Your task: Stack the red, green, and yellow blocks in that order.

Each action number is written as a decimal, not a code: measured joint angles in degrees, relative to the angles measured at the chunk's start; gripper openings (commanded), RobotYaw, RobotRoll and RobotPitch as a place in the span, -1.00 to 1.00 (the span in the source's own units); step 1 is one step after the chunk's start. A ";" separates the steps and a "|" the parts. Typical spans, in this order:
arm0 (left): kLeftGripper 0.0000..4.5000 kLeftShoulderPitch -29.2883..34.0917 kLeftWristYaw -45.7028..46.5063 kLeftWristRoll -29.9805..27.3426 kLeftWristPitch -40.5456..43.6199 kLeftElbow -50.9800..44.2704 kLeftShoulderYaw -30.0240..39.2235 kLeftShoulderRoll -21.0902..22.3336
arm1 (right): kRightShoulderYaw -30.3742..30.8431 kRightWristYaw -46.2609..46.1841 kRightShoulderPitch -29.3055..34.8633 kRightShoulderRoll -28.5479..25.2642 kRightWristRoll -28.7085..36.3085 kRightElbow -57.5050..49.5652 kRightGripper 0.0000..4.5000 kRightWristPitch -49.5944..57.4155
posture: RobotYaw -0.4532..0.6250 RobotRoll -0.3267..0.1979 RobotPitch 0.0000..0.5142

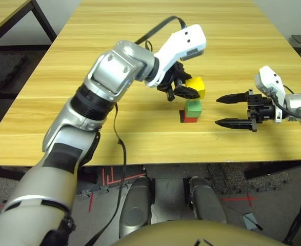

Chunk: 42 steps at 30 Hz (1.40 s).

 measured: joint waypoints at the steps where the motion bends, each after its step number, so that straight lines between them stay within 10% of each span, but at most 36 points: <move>1: -0.09 -0.02 -0.31 0.53 -0.87 0.81 -0.49 -0.30 | -0.14 -0.05 0.10 -0.02 0.02 -0.29 1.00 0.02 | -0.16 0.09 -0.66; 30: -0.09 1.06 -5.64 6.18 -8.84 5.64 -2.85 -2.76 | -1.23 -1.43 1.87 -0.07 1.55 -2.00 1.00 0.99 | -0.20 0.13 -0.62; 36: 0.93 1.19 -5.51 6.13 -8.08 6.21 -2.54 -3.39 | -1.24 -1.94 2.16 -0.07 1.70 -2.40 1.00 0.99 | -0.19 0.11 -0.64; 42: 0.99 2.33 -0.88 1.35 -2.38 0.22 7.86 -5.04 | -1.94 -2.14 2.37 -0.80 2.10 -2.44 1.00 1.14 | -0.19 0.05 -0.69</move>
